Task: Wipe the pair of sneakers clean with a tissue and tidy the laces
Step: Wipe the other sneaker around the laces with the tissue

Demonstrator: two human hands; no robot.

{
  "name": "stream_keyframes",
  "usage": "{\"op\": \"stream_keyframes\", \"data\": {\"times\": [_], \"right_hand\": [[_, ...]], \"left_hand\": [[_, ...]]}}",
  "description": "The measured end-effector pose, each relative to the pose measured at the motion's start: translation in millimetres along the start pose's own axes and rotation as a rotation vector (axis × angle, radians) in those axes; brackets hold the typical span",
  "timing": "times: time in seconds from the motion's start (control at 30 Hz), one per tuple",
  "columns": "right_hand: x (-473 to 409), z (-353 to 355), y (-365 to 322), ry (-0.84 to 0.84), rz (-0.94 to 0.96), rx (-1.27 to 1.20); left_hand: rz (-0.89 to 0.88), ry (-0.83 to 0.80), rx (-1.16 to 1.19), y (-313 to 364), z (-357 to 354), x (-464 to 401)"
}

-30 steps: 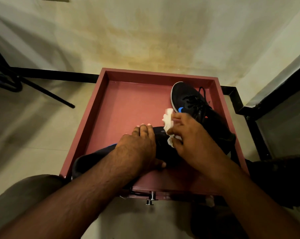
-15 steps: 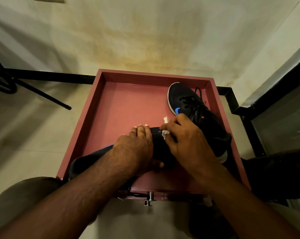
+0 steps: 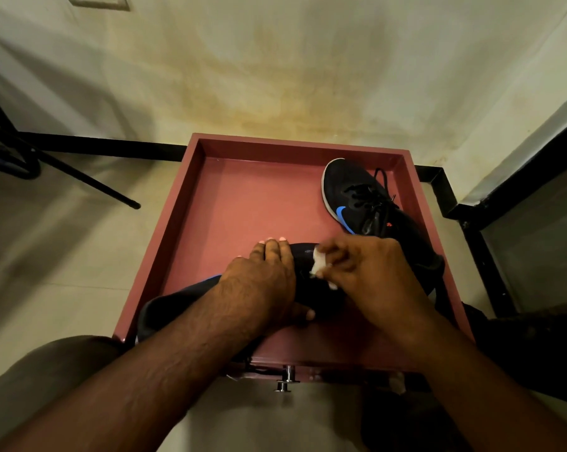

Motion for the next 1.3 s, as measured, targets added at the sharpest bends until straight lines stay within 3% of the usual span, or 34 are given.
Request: {"op": "stream_keyframes", "data": {"times": [0.1, 0.17, 0.27, 0.33, 0.4, 0.43, 0.53, 0.6, 0.7, 0.83, 0.9, 0.97, 1.03, 1.17, 1.3], "right_hand": [[-7, -3, -2, 0.167, 0.22, 0.132], [-3, -19, -10, 0.073, 0.343, 0.352], [6, -25, -17, -0.115, 0.324, 0.595], [3, -12, -13, -0.218, 0.182, 0.422], [2, -3, -7, -0.339, 0.02, 0.1], [2, -1, -6, -0.313, 0.011, 0.004], [0, 3, -13, 0.069, 0.276, 0.152], [7, -3, -22, 0.19, 0.41, 0.337], [9, -13, -19, 0.017, 0.314, 0.393], [10, -5, -9, -0.238, 0.044, 0.167], [5, 5, -4, -0.121, -0.014, 0.039], [0, 15, -5, 0.14, 0.133, 0.091], [2, 14, -14, 0.264, 0.303, 0.241], [10, -18, -16, 0.031, 0.32, 0.464], [3, -17, -7, -0.126, 0.126, 0.163]], "left_hand": [[0.005, -0.004, -0.005, 1, 0, 0], [0.004, -0.001, -0.011, 2, 1, 0], [0.003, -0.011, -0.021, 3, 1, 2], [0.005, -0.009, -0.029, 3, 1, 3], [0.005, -0.002, -0.025, 3, 1, 3], [0.004, 0.0, -0.019, 3, 1, 2], [0.012, 0.006, -0.008, 2, 1, 1], [0.016, 0.008, -0.005, 2, 2, 2], [0.014, -0.006, -0.006, 3, 1, 2], [0.009, 0.004, 0.001, 2, 1, 1], [0.012, 0.022, 0.002, 2, 2, 1], [0.026, 0.008, 0.013, 2, 2, 0], [0.037, 0.001, 0.015, 3, 2, -1], [0.03, 0.015, 0.004, 6, 3, -1], [0.021, 0.006, -0.003, 5, 1, 1]]}}
Point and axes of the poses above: each hand's wrist, its own x-axis away from the middle knuckle, its own z-axis out of the back of the hand, y = z × x, the point moved 6 cm from there along -x, towards the middle knuckle, and after that the axes turned 15 degrees about y, right-handed, at the moved point
